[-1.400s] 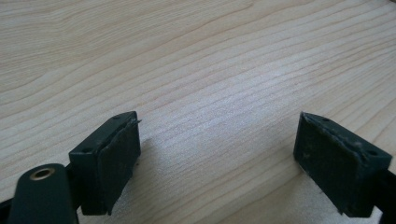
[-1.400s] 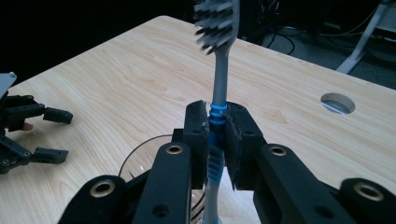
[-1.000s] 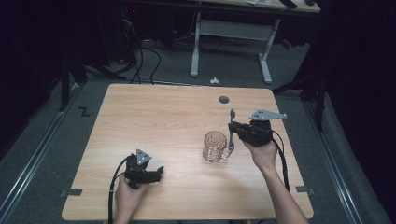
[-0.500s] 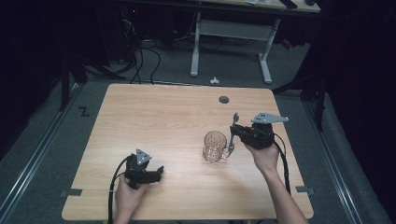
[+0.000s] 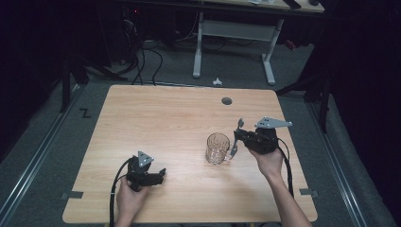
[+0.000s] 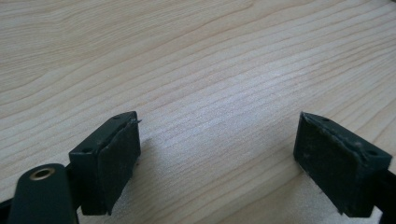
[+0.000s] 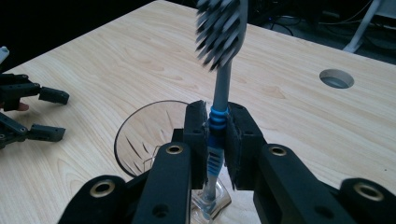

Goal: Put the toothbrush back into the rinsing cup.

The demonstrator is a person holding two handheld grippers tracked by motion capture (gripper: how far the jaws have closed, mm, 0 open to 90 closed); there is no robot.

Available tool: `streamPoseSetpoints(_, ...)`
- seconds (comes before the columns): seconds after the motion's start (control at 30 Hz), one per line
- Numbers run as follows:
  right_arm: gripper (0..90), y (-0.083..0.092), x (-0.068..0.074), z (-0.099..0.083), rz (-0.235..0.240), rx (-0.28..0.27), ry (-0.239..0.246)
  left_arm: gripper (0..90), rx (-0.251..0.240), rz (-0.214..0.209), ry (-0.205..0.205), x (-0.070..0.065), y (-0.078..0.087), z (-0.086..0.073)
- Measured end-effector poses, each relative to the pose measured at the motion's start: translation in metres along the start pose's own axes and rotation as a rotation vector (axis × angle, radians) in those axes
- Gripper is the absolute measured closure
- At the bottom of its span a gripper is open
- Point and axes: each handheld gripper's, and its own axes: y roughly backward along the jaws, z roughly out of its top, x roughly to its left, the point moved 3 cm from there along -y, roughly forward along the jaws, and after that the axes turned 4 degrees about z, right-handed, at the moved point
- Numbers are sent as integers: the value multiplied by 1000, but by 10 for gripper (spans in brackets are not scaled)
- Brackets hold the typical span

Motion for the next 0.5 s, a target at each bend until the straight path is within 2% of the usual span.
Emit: streamPoseSetpoints(0.5,799,-9,5,-5,-12,38,27,151,0,0,0,0,0,0)
